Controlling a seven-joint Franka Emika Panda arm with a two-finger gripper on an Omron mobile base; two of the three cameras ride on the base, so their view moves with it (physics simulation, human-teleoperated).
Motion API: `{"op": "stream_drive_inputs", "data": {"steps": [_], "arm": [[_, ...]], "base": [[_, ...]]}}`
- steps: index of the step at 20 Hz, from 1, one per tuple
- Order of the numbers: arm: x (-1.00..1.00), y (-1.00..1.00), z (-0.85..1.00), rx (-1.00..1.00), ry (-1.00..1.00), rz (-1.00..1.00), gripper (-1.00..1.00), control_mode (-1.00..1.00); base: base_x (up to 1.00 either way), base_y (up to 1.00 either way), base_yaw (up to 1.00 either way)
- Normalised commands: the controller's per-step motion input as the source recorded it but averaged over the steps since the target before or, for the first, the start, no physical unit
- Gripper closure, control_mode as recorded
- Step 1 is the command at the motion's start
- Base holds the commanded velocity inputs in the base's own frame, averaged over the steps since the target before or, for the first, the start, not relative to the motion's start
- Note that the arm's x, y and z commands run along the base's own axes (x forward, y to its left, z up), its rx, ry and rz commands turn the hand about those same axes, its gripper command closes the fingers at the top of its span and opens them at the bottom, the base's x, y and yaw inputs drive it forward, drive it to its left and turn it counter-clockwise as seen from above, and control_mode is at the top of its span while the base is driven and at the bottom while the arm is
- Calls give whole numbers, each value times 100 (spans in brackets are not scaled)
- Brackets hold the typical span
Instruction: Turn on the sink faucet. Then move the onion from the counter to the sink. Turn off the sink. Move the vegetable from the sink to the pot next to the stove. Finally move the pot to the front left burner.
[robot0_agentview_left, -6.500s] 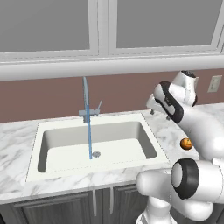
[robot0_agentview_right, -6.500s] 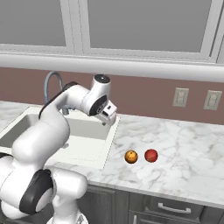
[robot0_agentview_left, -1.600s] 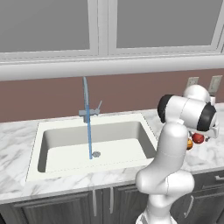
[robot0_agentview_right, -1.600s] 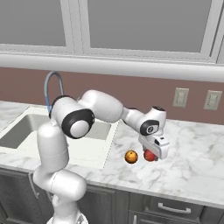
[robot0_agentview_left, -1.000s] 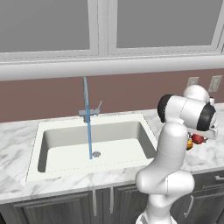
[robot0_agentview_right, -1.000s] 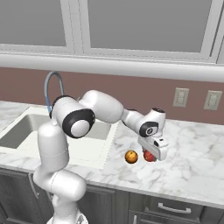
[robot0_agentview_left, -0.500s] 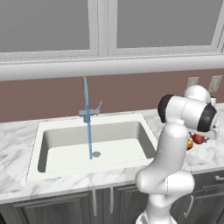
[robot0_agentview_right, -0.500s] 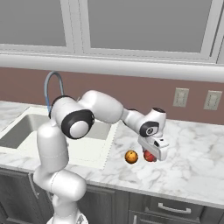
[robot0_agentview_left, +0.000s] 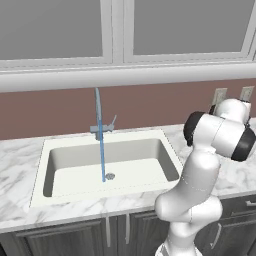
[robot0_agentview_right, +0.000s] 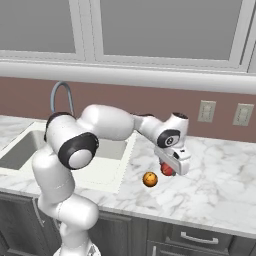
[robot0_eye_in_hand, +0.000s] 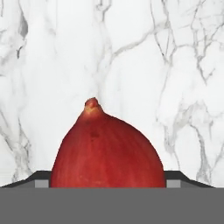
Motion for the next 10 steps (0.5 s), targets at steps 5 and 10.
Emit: {"op": "stream_drive_inputs", "data": {"steps": [5, 10], "arm": [[0, 55, 60, 0, -4, 3, 100, -100], [0, 74, 43, 0, -1, 5, 100, -100]], "base": [[0, 0, 0], [0, 0, 0]]}}
